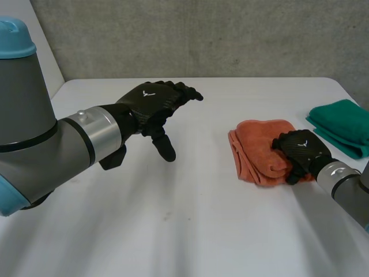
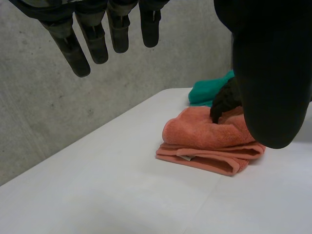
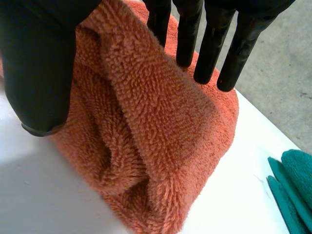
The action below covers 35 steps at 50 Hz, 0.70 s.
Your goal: Fold the laundry.
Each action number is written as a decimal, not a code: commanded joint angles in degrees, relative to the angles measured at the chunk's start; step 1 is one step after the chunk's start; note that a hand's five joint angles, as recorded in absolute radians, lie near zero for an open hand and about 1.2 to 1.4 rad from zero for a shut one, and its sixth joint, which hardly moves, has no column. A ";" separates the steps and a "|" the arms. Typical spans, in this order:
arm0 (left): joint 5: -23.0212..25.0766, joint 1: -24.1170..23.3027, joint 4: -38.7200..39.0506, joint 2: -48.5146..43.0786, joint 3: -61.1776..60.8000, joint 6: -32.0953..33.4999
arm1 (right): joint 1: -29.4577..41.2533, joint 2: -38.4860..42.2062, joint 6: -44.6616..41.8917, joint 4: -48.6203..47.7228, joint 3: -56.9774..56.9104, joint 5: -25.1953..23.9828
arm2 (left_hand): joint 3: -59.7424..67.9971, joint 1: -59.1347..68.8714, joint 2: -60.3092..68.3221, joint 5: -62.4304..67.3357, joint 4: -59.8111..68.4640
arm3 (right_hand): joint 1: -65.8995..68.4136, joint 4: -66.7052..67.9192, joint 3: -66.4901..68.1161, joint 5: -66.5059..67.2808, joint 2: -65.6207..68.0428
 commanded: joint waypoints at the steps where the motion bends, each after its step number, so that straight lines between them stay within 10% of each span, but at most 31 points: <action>1: -0.02 0.04 0.01 0.00 0.00 0.00 | 0.26 2.82 -0.02 -0.26 -2.71 1.21 | 0.29 1.18 0.61 -0.45 0.55 | 13.87 10.66 10.56 11.34 11.34; 17: -0.02 0.31 0.01 0.00 0.00 0.00 | 2.81 5.29 0.50 -0.26 -7.45 2.00 | 0.45 1.34 0.77 -0.28 0.71 | 57.24 54.03 53.93 54.71 54.71; 35: -0.11 1.63 -0.08 1.23 -0.09 0.00 | -3.78 10.29 -5.99 2.20 -20.99 -1.16 | 0.62 1.51 0.94 -0.11 0.88 | 58.56 55.35 55.25 56.02 56.03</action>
